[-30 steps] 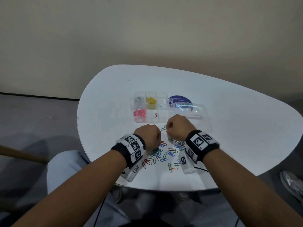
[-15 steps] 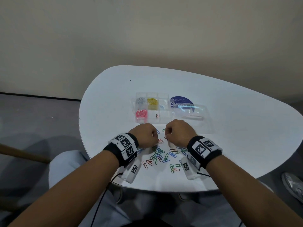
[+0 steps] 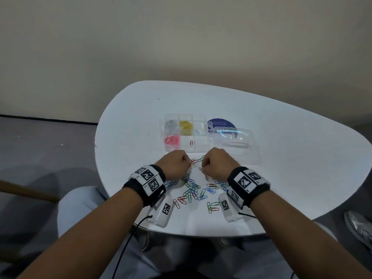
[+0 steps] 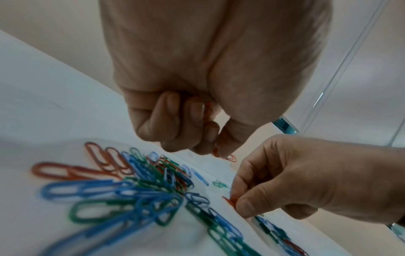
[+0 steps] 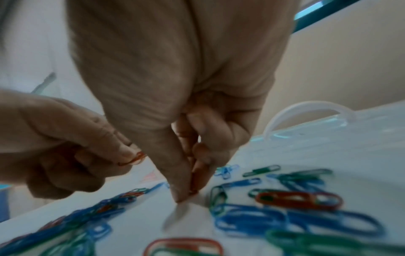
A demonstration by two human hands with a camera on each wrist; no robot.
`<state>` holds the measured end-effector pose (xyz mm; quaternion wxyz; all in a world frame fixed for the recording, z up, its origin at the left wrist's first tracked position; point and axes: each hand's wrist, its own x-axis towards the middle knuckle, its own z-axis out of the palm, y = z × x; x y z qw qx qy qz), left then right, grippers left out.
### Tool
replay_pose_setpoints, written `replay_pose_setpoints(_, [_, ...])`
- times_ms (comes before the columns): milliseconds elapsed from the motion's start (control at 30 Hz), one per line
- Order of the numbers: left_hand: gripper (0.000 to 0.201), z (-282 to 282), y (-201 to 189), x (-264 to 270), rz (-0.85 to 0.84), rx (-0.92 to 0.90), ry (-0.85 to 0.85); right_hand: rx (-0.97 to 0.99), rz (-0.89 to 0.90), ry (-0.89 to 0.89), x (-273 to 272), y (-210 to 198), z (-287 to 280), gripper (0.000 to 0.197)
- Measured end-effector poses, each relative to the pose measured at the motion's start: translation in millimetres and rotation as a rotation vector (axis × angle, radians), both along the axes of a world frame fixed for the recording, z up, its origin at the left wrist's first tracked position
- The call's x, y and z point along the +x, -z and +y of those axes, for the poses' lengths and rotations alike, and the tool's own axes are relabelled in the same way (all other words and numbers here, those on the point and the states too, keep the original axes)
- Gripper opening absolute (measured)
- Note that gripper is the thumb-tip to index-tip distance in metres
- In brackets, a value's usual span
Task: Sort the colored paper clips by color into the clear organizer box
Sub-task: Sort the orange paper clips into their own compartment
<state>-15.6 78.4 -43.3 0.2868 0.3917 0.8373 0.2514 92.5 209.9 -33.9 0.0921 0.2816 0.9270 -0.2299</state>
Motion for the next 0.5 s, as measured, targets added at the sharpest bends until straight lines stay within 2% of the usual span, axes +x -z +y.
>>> replay_pose_setpoints(167, [0.021,-3.5,-0.7,-0.5,-0.036,0.011,-0.039,-0.005,-0.049,0.011,-4.6,5.4,-3.7,0.009])
replay_pose_setpoints(267, [0.018,-4.4,-2.3,-0.4,-0.116,0.055,-0.074,0.001,-0.071,-0.024,-4.6,1.2,-6.5,0.006])
replay_pose_setpoints(400, [0.018,-6.5,-9.6,1.1,-0.269,0.109,-0.167,-0.049,-0.05,-0.075,0.5,-2.5,-9.3,0.017])
replay_pose_setpoints(467, [0.023,-8.2,-11.0,1.0,-0.385,0.131,-0.236,-0.175,0.016,-0.014,3.2,-4.2,-8.9,0.016])
replay_pose_setpoints(500, [0.025,-9.5,-11.1,0.6,-0.452,0.152,-0.28,-0.31,0.087,0.06,4.8,-6.8,-8.9,0.022])
